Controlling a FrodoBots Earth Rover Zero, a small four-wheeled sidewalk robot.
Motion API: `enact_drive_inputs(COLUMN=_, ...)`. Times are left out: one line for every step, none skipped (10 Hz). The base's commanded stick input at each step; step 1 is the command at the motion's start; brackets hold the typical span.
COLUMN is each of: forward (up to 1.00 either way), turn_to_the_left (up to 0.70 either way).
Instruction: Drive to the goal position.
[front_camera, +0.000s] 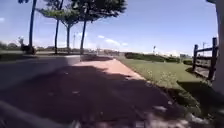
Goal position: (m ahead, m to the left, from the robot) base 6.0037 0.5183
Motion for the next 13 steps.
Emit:
enact_drive_inputs(forward=1.0, turn_to_the_left=0.0)
enact_drive_inputs(forward=1.0, turn_to_the_left=0.0)
enact_drive_inputs(forward=1.0, turn_to_the_left=0.0)
enact_drive_inputs(forward=1.0, turn_to_the_left=0.0)
enact_drive_inputs(forward=1.0, turn_to_the_left=0.0)
enact_drive_inputs(forward=1.0, turn_to_the_left=0.0)
enact_drive_inputs(forward=1.0, turn_to_the_left=0.0)
enact_drive_inputs(forward=1.0, turn_to_the_left=0.0)
enact_drive_inputs(forward=1.0, turn_to_the_left=0.0)
enact_drive_inputs(forward=1.0, turn_to_the_left=0.0)
enact_drive_inputs(forward=1.0, turn_to_the_left=0.0)
enact_drive_inputs(forward=1.0, turn_to_the_left=0.0)
enact_drive_inputs(forward=1.0, turn_to_the_left=0.0)
